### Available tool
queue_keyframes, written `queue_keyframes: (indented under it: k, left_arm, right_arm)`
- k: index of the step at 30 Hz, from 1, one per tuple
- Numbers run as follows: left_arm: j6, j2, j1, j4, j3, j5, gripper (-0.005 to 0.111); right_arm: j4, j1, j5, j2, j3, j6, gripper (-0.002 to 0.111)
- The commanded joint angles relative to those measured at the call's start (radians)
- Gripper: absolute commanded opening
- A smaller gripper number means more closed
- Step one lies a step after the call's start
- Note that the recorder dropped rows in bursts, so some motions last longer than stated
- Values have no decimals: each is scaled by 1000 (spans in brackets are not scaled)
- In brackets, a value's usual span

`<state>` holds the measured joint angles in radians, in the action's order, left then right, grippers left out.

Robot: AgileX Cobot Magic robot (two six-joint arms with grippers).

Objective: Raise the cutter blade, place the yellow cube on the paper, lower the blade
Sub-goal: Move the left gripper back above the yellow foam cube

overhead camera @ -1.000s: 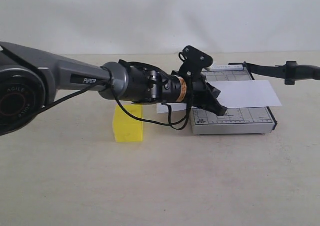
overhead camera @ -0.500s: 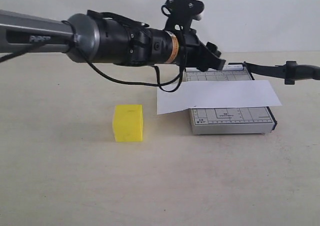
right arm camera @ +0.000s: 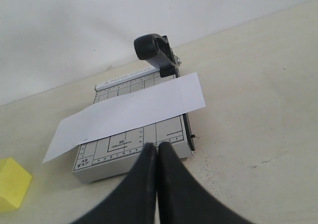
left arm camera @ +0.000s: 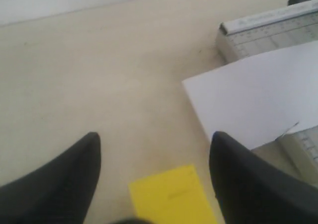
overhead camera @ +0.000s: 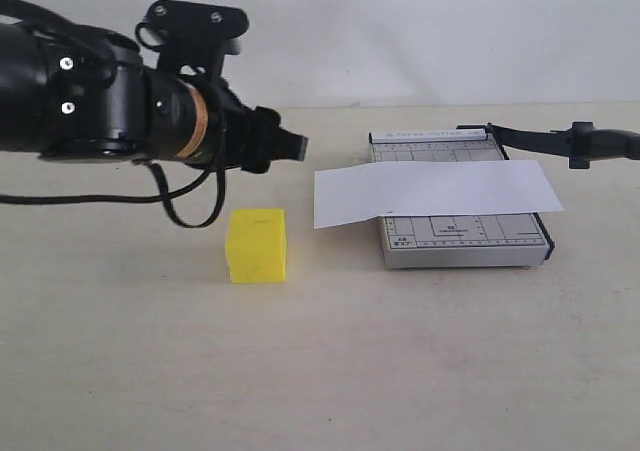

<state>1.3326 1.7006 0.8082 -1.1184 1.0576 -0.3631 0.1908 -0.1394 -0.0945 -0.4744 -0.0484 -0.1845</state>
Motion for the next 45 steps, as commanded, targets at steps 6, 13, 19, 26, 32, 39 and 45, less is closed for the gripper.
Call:
queue_keyframes:
  k: [6, 13, 19, 26, 32, 39, 45]
  left_arm:
    - [-5, -48, 6, 181, -147, -64, 61]
    - [21, -48, -1, 215, -166, -134, 61]
    - [37, -51, -1, 252, -161, -49, 61]
    - [51, -55, -1, 243, -109, 20, 61]
    - [51, -55, -1, 243, -96, 18, 73]
    - [69, -51, -1, 247, -96, 26, 86]
    - [50, -18, -1, 247, -92, 43, 93]
  right_arm:
    - [-3, 1, -18, 3, 1, 3, 0]
    - [-3, 1, -18, 3, 1, 3, 0]
    - [-3, 1, -20, 3, 1, 3, 0]
    - [-3, 1, -20, 3, 1, 3, 0]
    - [-3, 1, -20, 3, 1, 3, 0]
    - [-3, 1, -20, 3, 1, 3, 0]
    - [-3, 1, -20, 3, 1, 3, 0]
